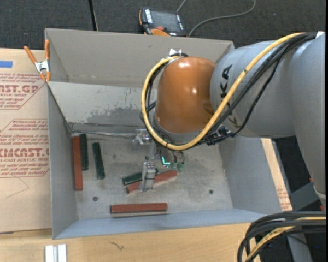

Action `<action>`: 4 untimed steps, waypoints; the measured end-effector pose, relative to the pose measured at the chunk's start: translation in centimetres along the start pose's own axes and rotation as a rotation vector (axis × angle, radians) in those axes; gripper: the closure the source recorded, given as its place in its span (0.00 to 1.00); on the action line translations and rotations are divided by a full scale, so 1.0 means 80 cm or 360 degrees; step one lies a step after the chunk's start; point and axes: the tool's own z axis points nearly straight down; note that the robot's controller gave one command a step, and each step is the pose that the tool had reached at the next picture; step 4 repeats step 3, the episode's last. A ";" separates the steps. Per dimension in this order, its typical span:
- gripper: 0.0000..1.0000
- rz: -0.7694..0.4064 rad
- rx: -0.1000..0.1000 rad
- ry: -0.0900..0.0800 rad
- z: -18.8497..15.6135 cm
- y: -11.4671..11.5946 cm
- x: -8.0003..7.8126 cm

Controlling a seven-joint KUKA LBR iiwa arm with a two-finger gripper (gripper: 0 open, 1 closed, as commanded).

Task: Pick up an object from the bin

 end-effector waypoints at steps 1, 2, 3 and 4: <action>0.00 0.0043 0.0002 -0.0002 0.144 -0.071 -0.017; 1.00 0.0039 -0.0003 -0.0011 0.137 -0.068 -0.019; 1.00 0.0053 -0.0003 -0.0025 -0.039 -0.083 -0.018; 1.00 0.0053 -0.0003 -0.0025 -0.039 -0.083 -0.018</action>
Offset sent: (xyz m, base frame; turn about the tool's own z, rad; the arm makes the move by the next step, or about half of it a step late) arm 0.0143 -0.0554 -0.1101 0.0244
